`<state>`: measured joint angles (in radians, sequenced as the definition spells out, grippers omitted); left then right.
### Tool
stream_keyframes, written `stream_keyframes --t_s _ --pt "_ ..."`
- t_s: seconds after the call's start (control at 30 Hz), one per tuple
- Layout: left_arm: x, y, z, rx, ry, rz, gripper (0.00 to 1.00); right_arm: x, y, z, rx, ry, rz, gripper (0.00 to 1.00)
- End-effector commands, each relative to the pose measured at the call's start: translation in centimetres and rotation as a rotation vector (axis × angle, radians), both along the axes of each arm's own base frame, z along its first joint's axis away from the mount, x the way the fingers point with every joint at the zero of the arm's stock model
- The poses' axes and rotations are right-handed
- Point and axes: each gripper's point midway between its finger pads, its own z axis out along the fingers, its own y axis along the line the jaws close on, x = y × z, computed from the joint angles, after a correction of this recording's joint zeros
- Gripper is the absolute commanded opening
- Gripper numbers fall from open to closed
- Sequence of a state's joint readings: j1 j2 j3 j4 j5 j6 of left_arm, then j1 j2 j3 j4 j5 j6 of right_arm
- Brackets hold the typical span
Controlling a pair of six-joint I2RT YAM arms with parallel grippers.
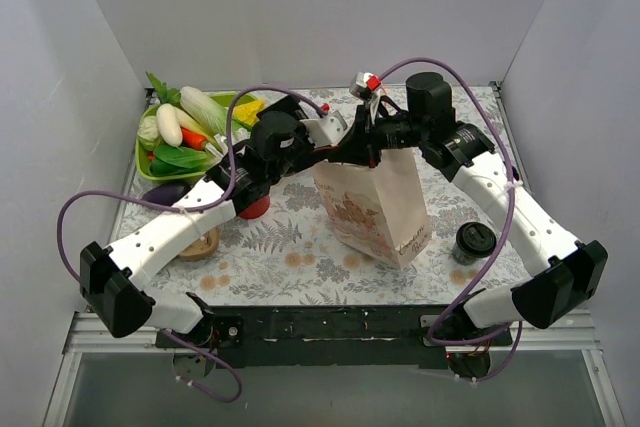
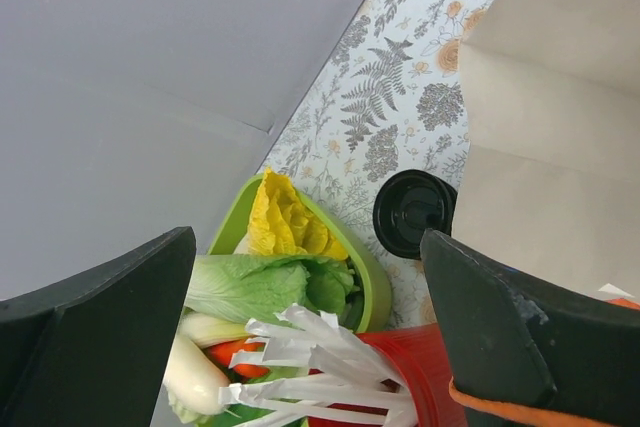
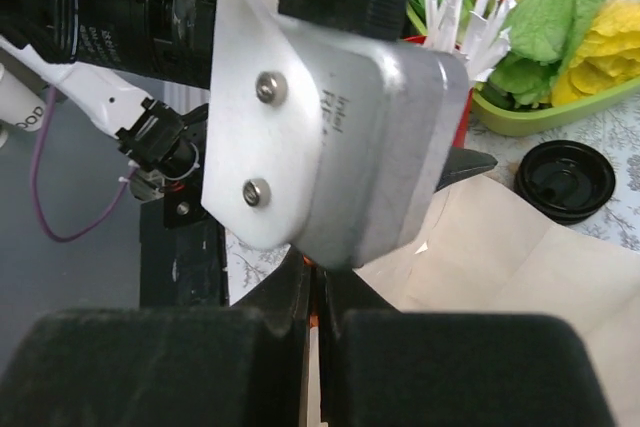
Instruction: Pack the takeout coffee
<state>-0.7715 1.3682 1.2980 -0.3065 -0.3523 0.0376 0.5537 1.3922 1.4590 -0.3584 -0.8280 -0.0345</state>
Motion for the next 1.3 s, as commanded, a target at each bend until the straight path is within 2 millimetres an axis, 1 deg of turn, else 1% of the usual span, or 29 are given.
stream_keyframes --t_s 0.0,0.03,0.1,0.17,0.23,0.3,0.33,0.37,0.4,0.43,0.47,0.53,0.6,0.63,0.67,0.73,0.77,0.8,0.83,0.9,0.97,1.0,1.03,1.1,1.13,1.17,1.2,1.23,1.27 --pt "-2.9 -0.1 2.3 -0.005 -0.068 -0.161 0.98 3.6 -1.8 3.7 0.052 -0.179 -0.131 0.01" --pt "-3.0 -0.2 2.7 -0.018 -0.096 -0.174 0.98 3.5 -1.9 3.8 0.055 -0.176 -0.124 0.01" --pt "-3.7 0.1 2.4 0.000 -0.114 -0.205 0.98 3.5 -2.2 4.1 0.061 -0.180 -0.125 0.01" --pt "-3.9 0.0 2.4 -0.002 -0.121 -0.218 0.98 3.6 -2.5 4.2 0.063 -0.177 -0.122 0.01" --pt "-4.2 -0.3 3.2 -0.038 -0.132 -0.235 0.98 3.8 -2.9 4.1 0.055 -0.188 -0.127 0.01" --pt "-4.4 -0.6 3.7 -0.058 -0.137 -0.255 0.98 4.0 -3.4 3.5 0.037 -0.180 -0.132 0.01" --pt "-4.9 -0.7 3.7 -0.057 -0.134 -0.278 0.98 4.0 -3.4 3.1 0.034 -0.171 -0.122 0.01" --pt "-5.6 -1.4 3.4 -0.050 -0.127 -0.342 0.98 4.1 -3.6 3.0 0.037 -0.167 -0.124 0.01" --pt "-6.0 -1.6 3.3 -0.030 -0.139 -0.376 0.98 4.3 -3.9 2.8 0.038 -0.157 -0.131 0.01" --pt "-6.8 -1.7 3.5 -0.038 -0.148 -0.415 0.98 4.3 -4.0 2.6 0.042 -0.147 -0.124 0.01" --pt "-7.5 -2.2 3.0 -0.038 -0.141 -0.463 0.98 4.4 -4.1 2.6 0.042 -0.155 -0.124 0.01" --pt "-8.3 -2.5 3.7 -0.072 -0.144 -0.494 0.98 4.9 -4.5 2.3 0.023 -0.175 -0.131 0.01" --pt "-8.8 -3.0 5.0 -0.128 -0.143 -0.516 0.98 4.8 -4.5 1.9 0.012 -0.178 -0.125 0.01" --pt "-8.9 -3.3 5.6 -0.192 -0.114 -0.511 0.98 4.6 -4.4 1.7 0.012 -0.182 -0.108 0.01" --pt "-9.0 -3.6 7.2 -0.235 -0.122 -0.515 0.98 4.6 -4.5 1.4 0.009 -0.172 -0.105 0.01" --pt "-9.5 -4.3 9.3 -0.322 -0.114 -0.537 0.98 4.5 -4.4 1.1 0.002 -0.161 -0.099 0.01" --pt "-9.5 -4.7 9.9 -0.392 -0.081 -0.527 0.98 4.5 -4.5 0.9 -0.003 -0.167 -0.096 0.01" --pt "-9.4 -4.5 12.3 -0.449 -0.107 -0.506 0.98 4.4 -4.6 1.0 -0.006 -0.176 -0.097 0.01" --pt "-9.1 -4.4 13.4 -0.486 -0.119 -0.487 0.98 4.4 -4.7 0.7 -0.016 -0.171 -0.100 0.01" --pt "-8.3 -4.3 15.4 -0.548 -0.132 -0.441 0.98 4.2 -5.0 0.6 -0.031 -0.193 -0.100 0.01" --pt "-6.9 -3.3 16.2 -0.558 -0.163 -0.346 0.98 4.1 -5.3 0.1 -0.053 -0.193 -0.109 0.01" --pt "-5.9 -3.0 16.1 -0.560 -0.165 -0.291 0.98 3.8 -5.5 -0.1 -0.059 -0.200 -0.111 0.01" --pt "-5.2 -1.9 16.7 -0.576 -0.181 -0.216 0.98 3.9 -5.7 -0.2 -0.066 -0.200 -0.120 0.01" --pt "-4.7 -1.3 16.1 -0.611 -0.127 -0.147 0.98 3.7 -6.3 -0.3 -0.074 -0.199 -0.133 0.01" --pt "-4.8 -1.0 14.8 -0.602 -0.073 -0.114 0.98 3.6 -6.4 -0.3 -0.078 -0.201 -0.132 0.01" --pt "-4.8 -0.4 14.1 -0.613 -0.048 -0.072 0.98 3.6 -6.6 -0.3 -0.082 -0.207 -0.134 0.01" --pt "-5.2 -0.3 13.3 -0.654 -0.004 -0.051 0.98 3.3 -6.8 -0.2 -0.086 -0.209 -0.136 0.01" --pt "-5.7 0.3 13.0 -0.663 0.010 -0.036 0.98 3.4 -7.0 -0.5 -0.095 -0.212 -0.145 0.01" --pt "-5.7 0.5 11.7 -0.663 0.035 -0.016 0.98 3.4 -7.1 -0.6 -0.098 -0.211 -0.152 0.01"
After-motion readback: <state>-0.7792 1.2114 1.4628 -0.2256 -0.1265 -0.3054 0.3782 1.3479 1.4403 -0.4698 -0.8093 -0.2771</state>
